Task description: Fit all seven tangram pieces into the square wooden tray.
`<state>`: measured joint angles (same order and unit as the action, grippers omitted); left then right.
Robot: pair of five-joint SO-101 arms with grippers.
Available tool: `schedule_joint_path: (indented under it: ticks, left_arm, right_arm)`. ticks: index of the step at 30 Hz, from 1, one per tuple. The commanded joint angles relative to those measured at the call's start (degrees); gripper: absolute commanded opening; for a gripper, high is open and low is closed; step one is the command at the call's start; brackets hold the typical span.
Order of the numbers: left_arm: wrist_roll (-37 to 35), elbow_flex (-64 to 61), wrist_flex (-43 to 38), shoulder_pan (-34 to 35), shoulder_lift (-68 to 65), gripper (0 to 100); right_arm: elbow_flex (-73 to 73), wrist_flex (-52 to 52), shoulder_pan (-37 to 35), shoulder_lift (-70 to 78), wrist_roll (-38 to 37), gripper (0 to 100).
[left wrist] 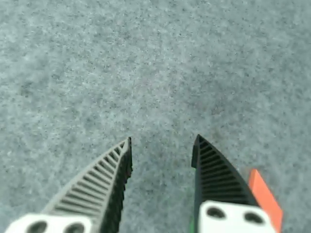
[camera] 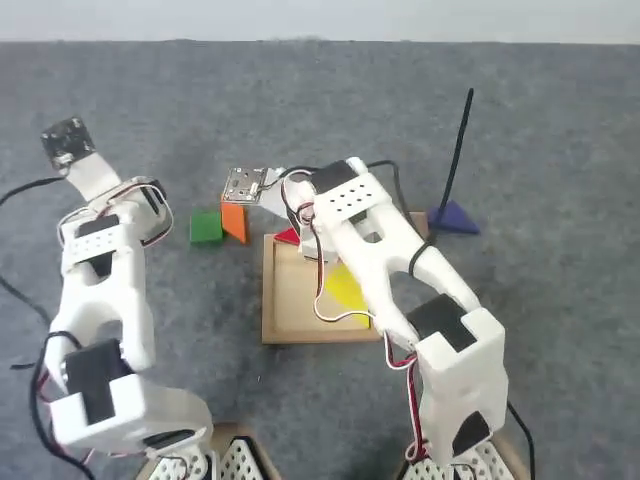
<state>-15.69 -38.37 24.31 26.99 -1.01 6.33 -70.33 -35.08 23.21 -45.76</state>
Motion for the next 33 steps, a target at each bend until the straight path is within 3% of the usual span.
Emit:
schedule_joint_path:
  ticks: [1,6,19,25,33]
  left_arm:
    - [-0.8,3.1,0.4,-0.4,0.5,20]
    - [-0.8,3.1,0.4,-0.4,0.5,20]
    - [-0.8,3.1,0.4,-0.7,0.5,20]
    - [-0.8,3.1,0.4,-0.7,0.5,20]
    - [-0.8,3.1,0.4,-0.7,0.5,20]
  right_arm:
    - [3.3,0.5,-0.6,-0.7,-0.6,20.5]
    - [1.6,-6.1,-2.8,-1.7,-0.5,20.4]
    - [-18.1,1.3,-5.9,-14.0,1.8,20.4]
    - [-20.0,2.2,-10.2,-15.0,2.8,20.5]
    - [-21.3,2.1,-10.5,-14.1,3.9,20.5]
